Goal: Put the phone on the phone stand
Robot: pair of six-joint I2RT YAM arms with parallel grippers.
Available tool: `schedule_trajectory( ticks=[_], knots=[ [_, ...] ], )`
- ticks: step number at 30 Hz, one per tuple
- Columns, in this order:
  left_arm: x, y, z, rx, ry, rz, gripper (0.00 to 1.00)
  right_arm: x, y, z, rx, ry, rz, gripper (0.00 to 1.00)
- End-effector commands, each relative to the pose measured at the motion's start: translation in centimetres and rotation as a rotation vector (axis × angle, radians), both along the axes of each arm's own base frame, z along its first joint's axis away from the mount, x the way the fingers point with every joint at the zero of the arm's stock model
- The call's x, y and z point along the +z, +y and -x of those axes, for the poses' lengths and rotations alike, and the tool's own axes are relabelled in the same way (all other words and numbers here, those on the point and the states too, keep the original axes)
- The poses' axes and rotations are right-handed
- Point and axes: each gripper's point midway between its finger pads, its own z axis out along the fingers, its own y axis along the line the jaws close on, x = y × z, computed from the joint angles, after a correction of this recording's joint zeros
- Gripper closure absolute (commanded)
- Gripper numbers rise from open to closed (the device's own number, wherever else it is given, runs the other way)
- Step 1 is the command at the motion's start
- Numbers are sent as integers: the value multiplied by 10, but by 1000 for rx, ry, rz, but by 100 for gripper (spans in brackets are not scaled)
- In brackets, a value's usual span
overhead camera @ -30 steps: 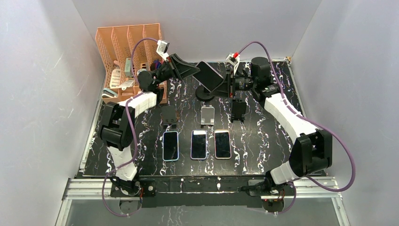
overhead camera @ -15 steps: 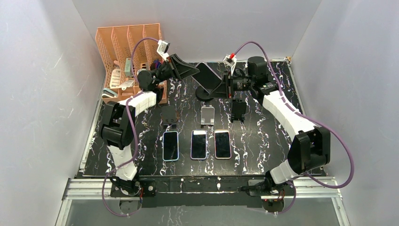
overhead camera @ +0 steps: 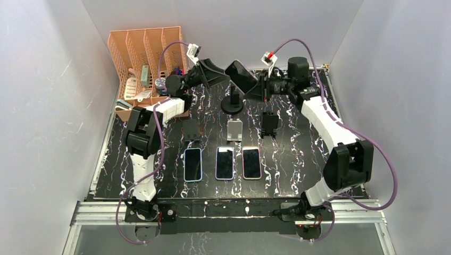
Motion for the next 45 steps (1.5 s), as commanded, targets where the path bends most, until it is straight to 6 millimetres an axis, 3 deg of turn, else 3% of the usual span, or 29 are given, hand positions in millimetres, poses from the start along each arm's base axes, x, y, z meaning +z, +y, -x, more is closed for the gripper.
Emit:
schedule_trajectory(
  ticks=[1,4,7,11,17,20,23,26,29,32,39,45],
  knots=[
    [50,33,0,26,-257,62,8,26,-19,-29,-5,-175,48,99],
    [58,60,-24,60,-279,50,6,24,-42,-52,-85,-219,71,99],
    [44,82,-47,114,-287,21,5,35,-65,-64,-133,-347,38,99],
    [-17,87,-69,198,-289,-111,7,49,-78,-70,-141,-556,83,99],
    [-110,93,-109,442,-313,-375,7,36,-76,-63,30,-647,155,99],
    [-132,96,-122,506,-345,-466,7,28,-74,-61,103,-662,173,99],
    [-145,94,-129,537,-396,-508,8,32,-73,-64,163,-661,187,99],
    [-158,79,-130,518,-430,-552,8,34,-66,-63,245,-581,170,99],
    [-181,59,-129,480,-490,-662,8,14,-53,-69,286,-488,279,99],
    [-204,55,-134,470,-538,-753,9,-1,-39,-67,314,-459,324,99],
    [-221,52,-147,460,-574,-788,9,-5,-33,-51,322,-439,292,99],
    [-238,36,-137,412,-576,-790,9,-7,-25,-38,346,-440,256,99]
  ],
)
